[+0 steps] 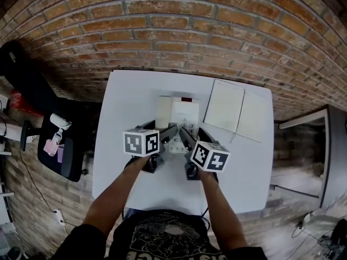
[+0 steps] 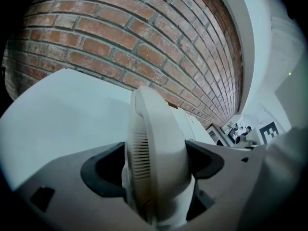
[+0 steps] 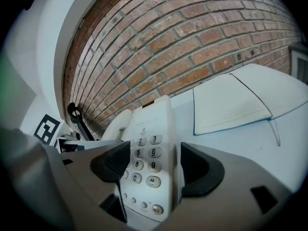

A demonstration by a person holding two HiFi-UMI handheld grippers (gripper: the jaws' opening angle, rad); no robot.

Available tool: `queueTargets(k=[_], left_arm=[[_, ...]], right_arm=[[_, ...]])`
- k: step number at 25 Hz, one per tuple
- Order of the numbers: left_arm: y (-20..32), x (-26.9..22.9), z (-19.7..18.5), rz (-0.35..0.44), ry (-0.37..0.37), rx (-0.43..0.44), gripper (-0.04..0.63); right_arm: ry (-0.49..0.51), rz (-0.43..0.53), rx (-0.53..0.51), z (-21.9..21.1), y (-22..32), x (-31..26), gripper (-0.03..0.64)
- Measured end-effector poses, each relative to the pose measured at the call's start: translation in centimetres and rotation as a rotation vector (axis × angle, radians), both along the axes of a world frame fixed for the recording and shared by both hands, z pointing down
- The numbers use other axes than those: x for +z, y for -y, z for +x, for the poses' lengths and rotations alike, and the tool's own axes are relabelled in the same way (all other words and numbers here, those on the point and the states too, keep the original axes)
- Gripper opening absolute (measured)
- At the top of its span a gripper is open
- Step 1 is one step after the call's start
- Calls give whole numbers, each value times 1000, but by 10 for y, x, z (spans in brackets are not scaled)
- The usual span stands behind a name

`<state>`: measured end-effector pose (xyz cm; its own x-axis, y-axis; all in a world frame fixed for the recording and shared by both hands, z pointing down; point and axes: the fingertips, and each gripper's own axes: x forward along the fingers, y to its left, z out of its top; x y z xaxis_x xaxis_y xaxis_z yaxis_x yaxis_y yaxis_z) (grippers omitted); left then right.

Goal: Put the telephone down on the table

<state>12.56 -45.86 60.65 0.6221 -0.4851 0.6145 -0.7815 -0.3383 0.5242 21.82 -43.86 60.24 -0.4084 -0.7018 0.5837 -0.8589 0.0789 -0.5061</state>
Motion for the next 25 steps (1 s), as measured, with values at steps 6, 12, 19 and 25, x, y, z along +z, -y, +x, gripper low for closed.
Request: queueTargets(k=[6,12,19,25], left_arm=[[-3,-22,-10,57,21,-18,388],[-4,-69,-19,170,6,-1,340],[-16,-133,-25,336,-17,43,260],[-35,-178,-37,458,-8,79,186]], right_arm=[[-25,56,6,3,-5,-26,328],[-59,159,-32,-13,-12,-72,299],[-151,283,-49,-32,-26,-124,163],[-218,377,-22,-42,-43,-167,101]])
